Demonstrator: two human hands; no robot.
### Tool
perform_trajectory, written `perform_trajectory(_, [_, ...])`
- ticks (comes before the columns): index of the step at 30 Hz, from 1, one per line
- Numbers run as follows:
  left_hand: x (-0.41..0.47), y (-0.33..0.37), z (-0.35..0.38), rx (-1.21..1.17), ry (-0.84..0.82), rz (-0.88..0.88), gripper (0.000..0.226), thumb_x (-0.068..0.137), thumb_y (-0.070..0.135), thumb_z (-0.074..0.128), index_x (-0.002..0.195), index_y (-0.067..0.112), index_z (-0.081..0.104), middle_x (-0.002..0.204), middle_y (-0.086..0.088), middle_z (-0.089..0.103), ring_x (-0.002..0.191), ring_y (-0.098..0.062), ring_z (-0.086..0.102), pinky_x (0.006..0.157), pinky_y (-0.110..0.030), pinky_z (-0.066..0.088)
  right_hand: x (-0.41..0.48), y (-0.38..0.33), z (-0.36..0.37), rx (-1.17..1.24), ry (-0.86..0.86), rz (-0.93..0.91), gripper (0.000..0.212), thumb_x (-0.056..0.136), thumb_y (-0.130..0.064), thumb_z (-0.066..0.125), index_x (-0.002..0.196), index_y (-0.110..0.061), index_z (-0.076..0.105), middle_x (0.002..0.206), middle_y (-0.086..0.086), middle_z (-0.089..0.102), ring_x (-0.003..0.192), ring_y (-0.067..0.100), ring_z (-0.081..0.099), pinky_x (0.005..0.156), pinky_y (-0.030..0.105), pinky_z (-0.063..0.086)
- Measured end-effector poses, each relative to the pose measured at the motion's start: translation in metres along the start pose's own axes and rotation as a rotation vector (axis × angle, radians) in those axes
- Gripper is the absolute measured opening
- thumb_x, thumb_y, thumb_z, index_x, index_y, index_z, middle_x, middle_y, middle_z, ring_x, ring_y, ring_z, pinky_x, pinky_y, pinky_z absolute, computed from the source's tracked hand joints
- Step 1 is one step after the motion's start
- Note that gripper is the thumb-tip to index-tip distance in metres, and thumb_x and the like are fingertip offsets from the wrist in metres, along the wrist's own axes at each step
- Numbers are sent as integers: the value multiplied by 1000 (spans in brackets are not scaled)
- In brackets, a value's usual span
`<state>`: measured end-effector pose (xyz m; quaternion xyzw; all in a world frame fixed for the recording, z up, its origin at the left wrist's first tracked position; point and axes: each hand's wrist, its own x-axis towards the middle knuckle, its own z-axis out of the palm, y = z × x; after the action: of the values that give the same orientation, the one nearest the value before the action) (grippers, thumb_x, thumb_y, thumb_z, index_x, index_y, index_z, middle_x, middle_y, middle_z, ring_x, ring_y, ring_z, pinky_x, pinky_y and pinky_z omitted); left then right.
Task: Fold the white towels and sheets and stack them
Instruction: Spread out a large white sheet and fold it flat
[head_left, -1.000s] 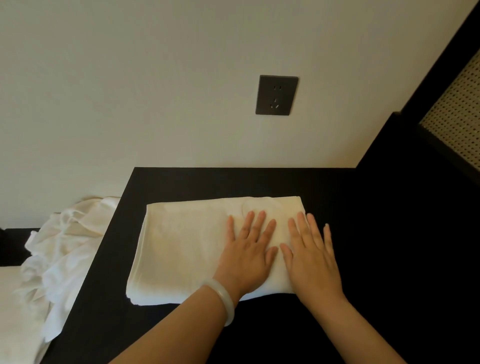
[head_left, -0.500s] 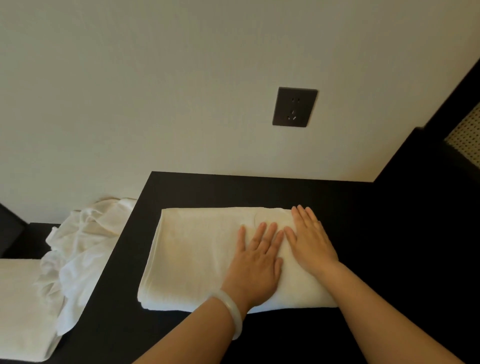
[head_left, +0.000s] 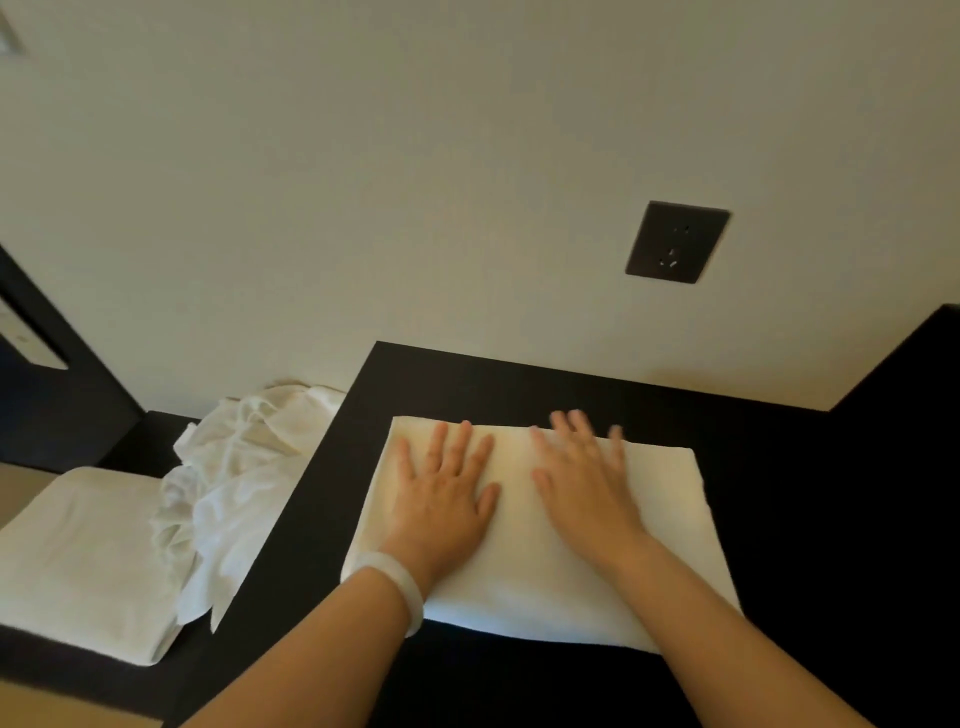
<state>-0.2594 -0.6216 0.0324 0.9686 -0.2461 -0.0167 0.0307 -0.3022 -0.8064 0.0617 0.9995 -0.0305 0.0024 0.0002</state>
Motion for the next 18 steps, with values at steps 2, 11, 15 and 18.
perform_trajectory(2, [-5,-7,0,-26,-2,31,65,91,56,-12,152,34,-15,163,5,-16,148,-18,-23,117,-58,-13,0,-33,11,90,-30,-70,56,105,-44,17,158,-31,4,166,-2,-1,152,16,-9,119,50,-13])
perform_trajectory(11, [-75,-78,-27,-627,0,-415,46,105,41,30,146,24,41,152,3,39,136,-12,39,116,-32,27,3,-39,19,127,-65,12,57,101,-41,15,157,-32,8,166,-3,8,153,15,-3,122,50,-9])
perform_trajectory(15, [-128,-76,-35,-895,-48,-475,22,99,46,45,89,33,59,92,4,61,80,-5,59,74,-22,47,22,-67,5,87,-172,130,57,98,-21,27,155,-21,17,164,9,12,153,27,1,119,59,-6])
perform_trajectory(18, [-148,-68,-35,-996,-77,-481,20,93,51,56,90,31,60,90,5,63,77,-5,60,66,-17,43,25,-87,5,67,-155,187,59,93,-9,27,151,-14,20,163,14,11,152,30,0,120,58,-4])
